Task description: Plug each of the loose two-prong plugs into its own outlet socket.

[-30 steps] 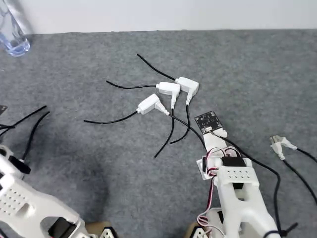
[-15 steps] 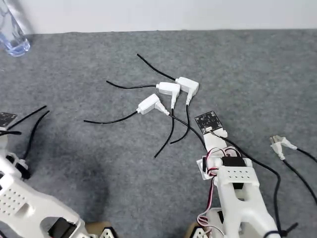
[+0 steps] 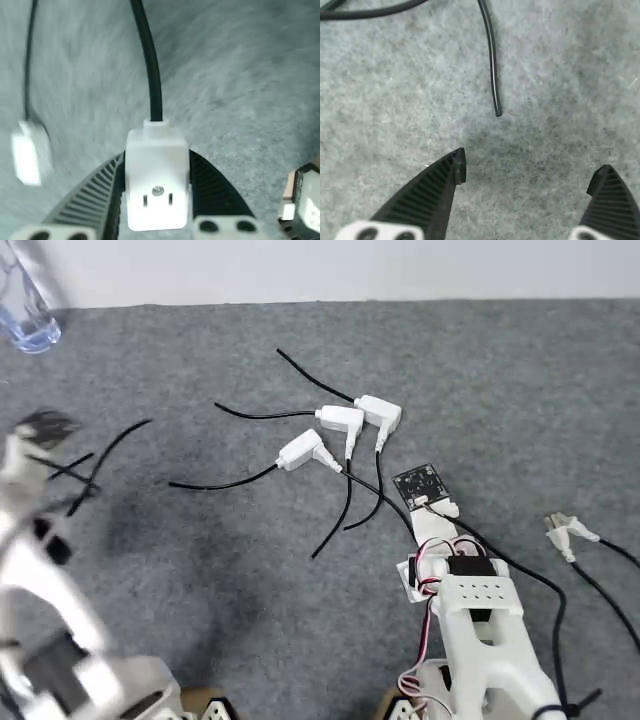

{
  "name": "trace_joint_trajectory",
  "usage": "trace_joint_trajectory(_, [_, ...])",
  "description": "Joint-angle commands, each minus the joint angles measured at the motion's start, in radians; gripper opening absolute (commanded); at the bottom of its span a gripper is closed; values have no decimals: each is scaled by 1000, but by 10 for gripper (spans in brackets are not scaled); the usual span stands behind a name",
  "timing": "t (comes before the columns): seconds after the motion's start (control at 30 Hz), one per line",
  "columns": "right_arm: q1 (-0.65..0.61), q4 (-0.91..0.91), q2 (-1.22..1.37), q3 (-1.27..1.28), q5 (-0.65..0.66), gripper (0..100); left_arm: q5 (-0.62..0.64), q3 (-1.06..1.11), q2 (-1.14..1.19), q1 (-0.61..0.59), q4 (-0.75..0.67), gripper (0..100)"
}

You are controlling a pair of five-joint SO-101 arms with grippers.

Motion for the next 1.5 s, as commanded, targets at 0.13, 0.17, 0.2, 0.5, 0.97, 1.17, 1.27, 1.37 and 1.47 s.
trace_joint_trajectory(0.13, [79, -44, -24, -12, -12, 375, -63, 579, -623, 677, 35, 13])
trace_joint_trajectory(0.17, [119, -67, -24, -12, -17, 375, -49, 634, -654, 752, 35, 13])
trace_joint_trajectory(0.2, [156, -84, -24, -12, -34, 375, -38, 677, -674, 815, 34, 13])
trace_joint_trajectory(0.5, [266, -142, -81, -5, -133, 375, 64, 802, -681, 1063, -155, 13])
trace_joint_trajectory(0.97, [259, -145, -79, -5, -133, 375, 239, 863, -318, 1177, -569, 13])
trace_joint_trajectory(1.17, [259, -159, -74, -5, -133, 375, 321, 868, -215, 1270, -744, 13])
trace_joint_trajectory(1.27, [259, -159, -74, -5, -133, 375, 321, 868, -190, 1266, -779, 13])
trace_joint_trajectory(1.37, [259, -159, -74, -5, -133, 375, 322, 869, -170, 1266, -822, 15])
trace_joint_trajectory(1.47, [259, -159, -74, -5, -133, 375, 371, 866, -157, 1266, -867, 41])
